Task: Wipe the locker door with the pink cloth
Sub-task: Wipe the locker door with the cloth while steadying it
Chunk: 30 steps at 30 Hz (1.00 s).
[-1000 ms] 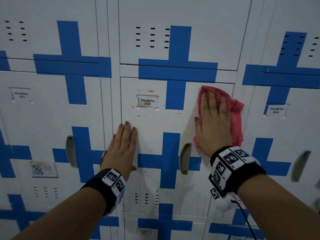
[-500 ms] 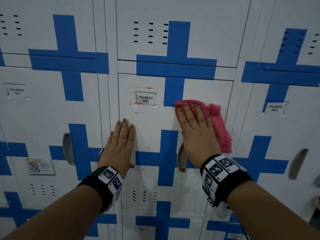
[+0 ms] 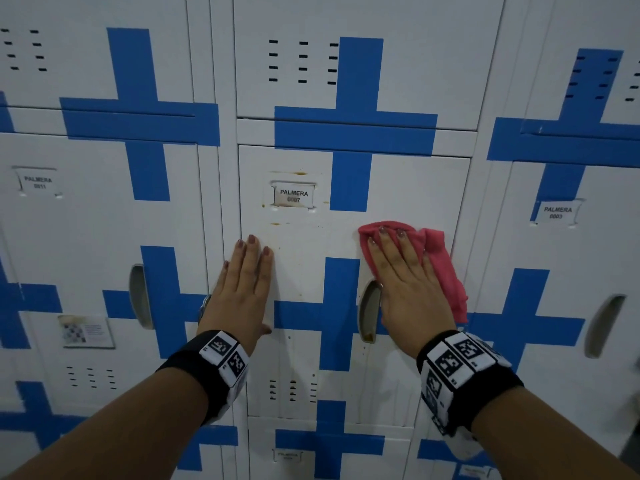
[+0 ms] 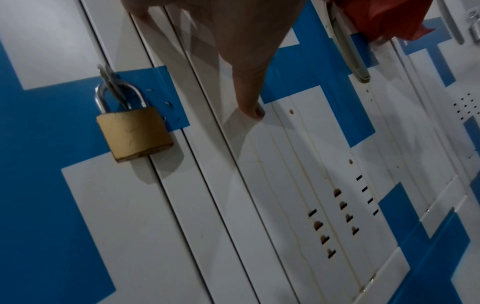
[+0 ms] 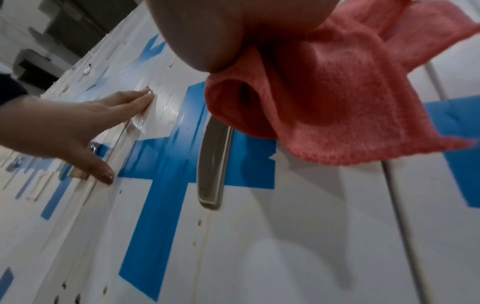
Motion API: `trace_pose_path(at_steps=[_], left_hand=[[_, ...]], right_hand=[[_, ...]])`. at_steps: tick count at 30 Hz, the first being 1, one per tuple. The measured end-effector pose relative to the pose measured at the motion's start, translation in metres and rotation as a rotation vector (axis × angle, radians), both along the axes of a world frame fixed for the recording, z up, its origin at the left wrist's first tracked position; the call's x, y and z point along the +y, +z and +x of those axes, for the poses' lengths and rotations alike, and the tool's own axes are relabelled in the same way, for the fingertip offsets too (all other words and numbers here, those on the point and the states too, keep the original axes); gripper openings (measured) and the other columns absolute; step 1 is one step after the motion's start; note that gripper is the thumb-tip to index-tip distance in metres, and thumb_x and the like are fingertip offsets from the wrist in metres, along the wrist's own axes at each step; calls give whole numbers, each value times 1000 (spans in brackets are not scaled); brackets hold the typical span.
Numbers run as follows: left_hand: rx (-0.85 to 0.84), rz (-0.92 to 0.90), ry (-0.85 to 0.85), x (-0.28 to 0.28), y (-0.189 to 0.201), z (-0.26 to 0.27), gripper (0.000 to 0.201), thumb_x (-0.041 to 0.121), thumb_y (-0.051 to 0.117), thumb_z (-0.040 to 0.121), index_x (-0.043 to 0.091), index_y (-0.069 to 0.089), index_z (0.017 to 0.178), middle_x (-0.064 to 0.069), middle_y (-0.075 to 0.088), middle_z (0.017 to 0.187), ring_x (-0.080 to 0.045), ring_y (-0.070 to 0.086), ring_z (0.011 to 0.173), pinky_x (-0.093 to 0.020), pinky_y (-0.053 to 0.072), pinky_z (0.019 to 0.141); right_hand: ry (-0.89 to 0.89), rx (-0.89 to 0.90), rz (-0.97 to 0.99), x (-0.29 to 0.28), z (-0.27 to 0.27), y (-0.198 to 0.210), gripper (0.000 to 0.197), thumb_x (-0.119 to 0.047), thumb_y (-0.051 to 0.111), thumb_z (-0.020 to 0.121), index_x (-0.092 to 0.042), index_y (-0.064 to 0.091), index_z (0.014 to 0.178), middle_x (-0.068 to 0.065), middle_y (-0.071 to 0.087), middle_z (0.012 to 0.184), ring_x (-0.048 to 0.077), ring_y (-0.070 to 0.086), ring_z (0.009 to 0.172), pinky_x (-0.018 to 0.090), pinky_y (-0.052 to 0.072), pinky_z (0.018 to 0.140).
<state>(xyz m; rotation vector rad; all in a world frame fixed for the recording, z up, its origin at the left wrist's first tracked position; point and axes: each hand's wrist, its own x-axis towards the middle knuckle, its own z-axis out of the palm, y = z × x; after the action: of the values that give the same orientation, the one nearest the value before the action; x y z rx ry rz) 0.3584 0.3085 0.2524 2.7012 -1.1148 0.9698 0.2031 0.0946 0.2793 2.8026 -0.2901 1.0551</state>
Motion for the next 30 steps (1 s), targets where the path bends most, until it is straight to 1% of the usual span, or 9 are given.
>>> trace_pose_path(at_steps=[2, 4, 7, 10, 14, 17, 24, 28, 30], left_hand=[[8, -1, 3, 0, -1, 0, 137, 57, 69, 69, 8, -42, 131, -17, -47, 139, -34, -32, 134, -42, -9, 112], [8, -10, -6, 0, -1, 0, 137, 56, 71, 67, 8, -41, 132, -17, -45, 140, -35, -31, 135, -42, -8, 112], [-1, -13, -12, 0, -1, 0, 140, 54, 76, 63, 9, -34, 137, -17, -39, 144, -35, -25, 138, -43, -3, 114], [-1, -9, -12, 0, -1, 1, 140, 54, 75, 63, 9, -35, 136, -16, -40, 144, -35, -26, 137, -43, -4, 113], [10, -14, -10, 0, -1, 0, 138, 54, 73, 66, 10, -39, 133, -15, -44, 142, -34, -29, 136, -43, -5, 114], [13, -15, -10, 0, -2, 0, 136, 55, 70, 69, 9, -40, 133, -16, -45, 141, -34, -31, 135, -43, -6, 114], [-5, -31, -23, 0, -3, 2, 141, 54, 76, 62, 10, -36, 136, -15, -41, 144, -34, -27, 137, -43, -3, 114], [-17, -24, -22, 0, -4, 3, 141, 54, 76, 63, 10, -37, 136, -15, -41, 144, -34, -27, 137, -43, -5, 112], [-26, -24, -27, 0, -5, 4, 143, 54, 77, 60, 10, -34, 137, -15, -39, 145, -34, -24, 138, -44, -2, 113]], right_hand=[[-29, -66, 43, 3, 2, 5, 83, -7, 48, 87, -23, -6, 148, -5, -9, 156, 14, -14, 143, 39, -4, 116], [-86, -155, 59, 3, 2, 16, 77, -10, 44, 90, -19, -6, 148, -1, -8, 157, 17, -13, 144, 40, -2, 118], [-168, -274, 84, -2, 4, 40, 68, -15, 37, 94, -12, -1, 150, 6, -2, 159, 23, -7, 145, 43, 2, 118], [-182, -326, 102, -4, 11, 58, 63, -16, 36, 96, -13, 5, 151, 7, 3, 159, 27, -4, 145, 44, 2, 118], [-156, -326, 100, 2, 17, 69, 66, -14, 38, 94, -18, 3, 151, 1, 1, 159, 27, -5, 145, 49, 5, 116], [-142, -328, 88, 6, 18, 73, 67, -14, 39, 94, -19, 3, 151, -1, 1, 159, 27, -5, 144, 52, 7, 115], [-103, -262, 6, 16, 28, 81, 69, -14, 37, 94, -22, -2, 150, -3, -4, 159, 23, -9, 145, 52, 4, 115], [-79, -197, -59, 19, 30, 78, 73, -12, 37, 94, -26, -10, 149, -6, -9, 158, 21, -11, 144, 49, -4, 113], [-72, -154, -103, 19, 30, 76, 78, -10, 37, 92, -27, -16, 146, -7, -11, 158, 22, -12, 144, 46, -9, 111]])
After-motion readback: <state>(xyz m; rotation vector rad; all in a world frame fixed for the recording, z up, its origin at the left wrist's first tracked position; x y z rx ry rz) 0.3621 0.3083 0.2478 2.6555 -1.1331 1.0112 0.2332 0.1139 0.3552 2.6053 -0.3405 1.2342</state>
